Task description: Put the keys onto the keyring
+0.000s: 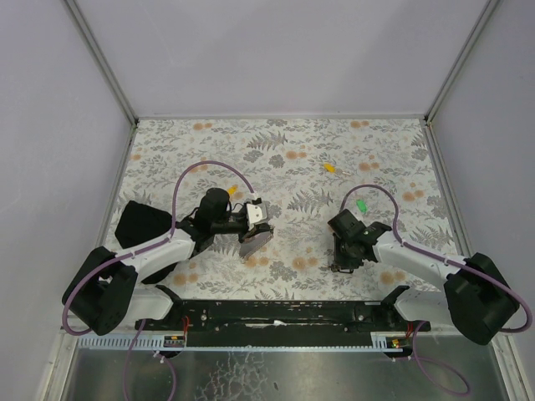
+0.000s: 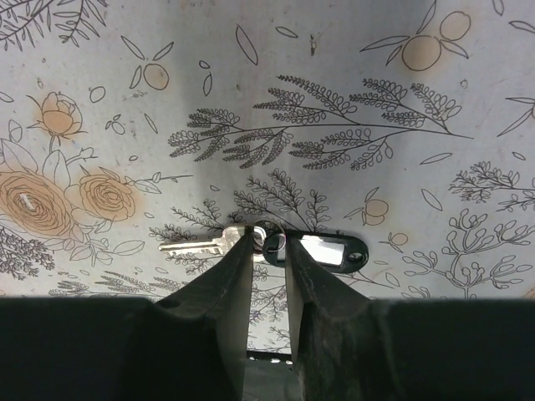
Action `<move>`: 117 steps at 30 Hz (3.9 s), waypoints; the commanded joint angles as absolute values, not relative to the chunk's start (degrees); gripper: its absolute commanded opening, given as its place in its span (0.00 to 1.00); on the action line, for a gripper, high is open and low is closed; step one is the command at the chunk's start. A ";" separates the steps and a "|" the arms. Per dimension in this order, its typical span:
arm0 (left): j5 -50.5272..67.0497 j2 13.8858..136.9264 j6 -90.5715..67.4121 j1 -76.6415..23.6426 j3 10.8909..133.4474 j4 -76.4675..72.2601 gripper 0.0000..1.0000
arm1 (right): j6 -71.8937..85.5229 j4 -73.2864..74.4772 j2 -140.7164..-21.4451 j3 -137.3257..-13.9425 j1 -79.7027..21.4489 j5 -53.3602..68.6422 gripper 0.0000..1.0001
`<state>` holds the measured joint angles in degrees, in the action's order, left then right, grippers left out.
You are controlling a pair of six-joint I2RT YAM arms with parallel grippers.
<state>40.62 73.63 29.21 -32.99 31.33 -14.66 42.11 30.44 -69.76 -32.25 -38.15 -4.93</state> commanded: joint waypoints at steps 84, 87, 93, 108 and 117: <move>41.58 72.49 28.81 -32.98 31.73 -17.67 0.00 | 33.08 25.48 -77.27 -39.68 -38.06 -5.97 0.62; 41.67 72.53 28.76 -32.98 31.73 -17.74 0.00 | 32.75 24.36 -78.41 -38.85 -38.06 -3.90 0.64; 41.81 72.43 28.81 -32.97 31.71 -17.84 0.00 | 32.39 23.93 -80.93 -38.36 -38.25 0.67 0.68; 41.78 72.17 28.83 -32.96 31.64 -17.76 0.00 | 40.32 19.78 -86.79 -44.80 -47.07 3.11 0.59; 41.61 71.63 28.80 -32.96 31.55 -17.68 0.00 | 28.78 22.15 -85.65 -47.70 -48.48 4.86 0.57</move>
